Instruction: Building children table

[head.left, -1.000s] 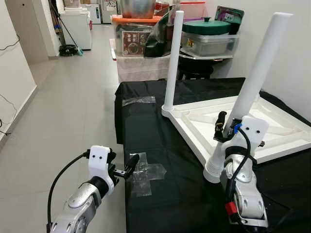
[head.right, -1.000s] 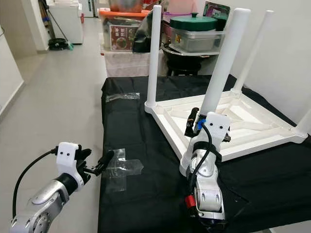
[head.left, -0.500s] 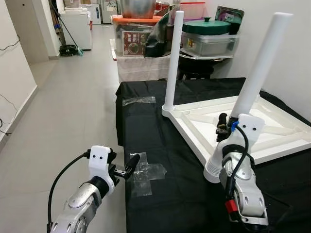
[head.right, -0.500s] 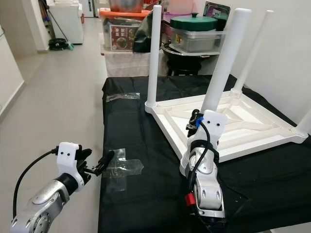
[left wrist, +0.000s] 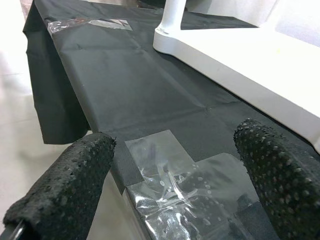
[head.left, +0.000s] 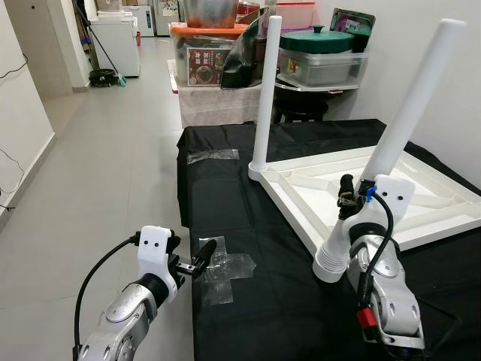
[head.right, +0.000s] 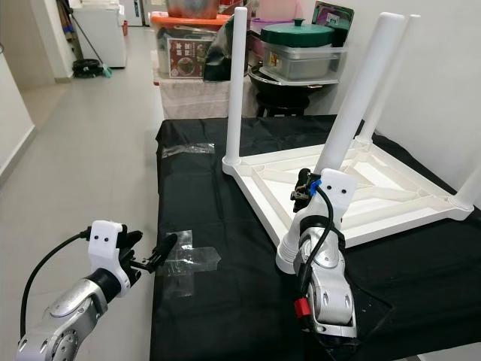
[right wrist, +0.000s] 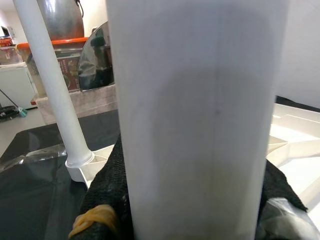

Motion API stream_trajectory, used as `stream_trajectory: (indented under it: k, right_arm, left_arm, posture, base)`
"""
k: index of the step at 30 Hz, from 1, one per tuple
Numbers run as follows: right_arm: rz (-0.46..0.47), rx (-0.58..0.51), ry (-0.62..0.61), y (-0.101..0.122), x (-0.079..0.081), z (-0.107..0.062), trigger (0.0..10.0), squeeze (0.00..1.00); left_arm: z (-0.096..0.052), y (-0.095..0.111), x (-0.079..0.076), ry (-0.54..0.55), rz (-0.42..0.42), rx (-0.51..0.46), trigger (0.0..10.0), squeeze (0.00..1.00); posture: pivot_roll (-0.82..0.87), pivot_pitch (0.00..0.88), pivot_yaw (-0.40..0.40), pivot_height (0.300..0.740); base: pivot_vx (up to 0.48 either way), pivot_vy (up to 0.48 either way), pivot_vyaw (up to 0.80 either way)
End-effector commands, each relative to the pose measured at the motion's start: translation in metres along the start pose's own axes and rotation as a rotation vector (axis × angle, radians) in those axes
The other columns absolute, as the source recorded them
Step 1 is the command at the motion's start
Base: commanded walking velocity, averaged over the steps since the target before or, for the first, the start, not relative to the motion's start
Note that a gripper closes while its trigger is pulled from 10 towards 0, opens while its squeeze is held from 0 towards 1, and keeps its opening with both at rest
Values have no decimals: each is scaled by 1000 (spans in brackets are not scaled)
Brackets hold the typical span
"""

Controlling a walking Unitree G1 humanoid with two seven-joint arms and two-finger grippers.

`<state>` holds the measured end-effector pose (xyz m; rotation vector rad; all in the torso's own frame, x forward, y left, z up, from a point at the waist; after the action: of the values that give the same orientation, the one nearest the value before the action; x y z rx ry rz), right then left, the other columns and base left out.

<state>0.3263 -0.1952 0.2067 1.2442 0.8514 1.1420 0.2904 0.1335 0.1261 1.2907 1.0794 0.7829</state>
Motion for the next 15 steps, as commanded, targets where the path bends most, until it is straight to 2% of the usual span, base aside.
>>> stream_trajectory:
  k: [1, 2, 3, 4, 5, 15]
  right_arm:
    - [7, 13, 16, 1, 4, 1, 0, 0]
    - [7, 13, 16, 1, 4, 1, 0, 0]
    - [8, 20, 18, 0, 5, 0, 6431, 0]
    - [8, 20, 18, 0, 5, 0, 6431, 0]
    - [8, 26, 22, 0, 6, 0, 10000, 0]
    - [19, 45, 40, -3, 8, 0, 10000, 0]
  left_arm:
    - [0, -4, 2, 9, 14, 16, 10000, 0]
    - [0, -4, 2, 9, 14, 16, 10000, 0]
    - [0, -4, 3, 9, 15, 16, 10000, 0]
    - [0, -4, 3, 9, 15, 16, 10000, 0]
    - [0, -4, 3, 9, 15, 16, 10000, 0]
    - [0, -4, 2, 7, 15, 16, 10000, 0]
  posture:
    - [44, 0, -26, 740]
    - [44, 0, -26, 740]
    - [44, 0, -26, 740]
    - [44, 0, -26, 740]
    - [44, 0, -25, 740]
    - [44, 0, -27, 740]
  base:
    - [0, 0, 0]
    - [0, 0, 0]
    - [0, 0, 0]
    - [0, 0, 0]
    - [0, 0, 0]
    - [0, 0, 0]
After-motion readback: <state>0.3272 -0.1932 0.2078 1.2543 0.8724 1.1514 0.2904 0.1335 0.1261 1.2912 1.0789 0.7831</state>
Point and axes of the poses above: a point about 5 cm out from each wrist's last joint towards the gripper, its own z axis pointing out of the wrist towards the gripper, its own y axis along the axis of the wrist's last joint, x = y × z, the point moved 2 cm from there along z, pointing out of the wrist towards the gripper, and after that the axes turned 1 degree about -z, right-handed, at the moved point
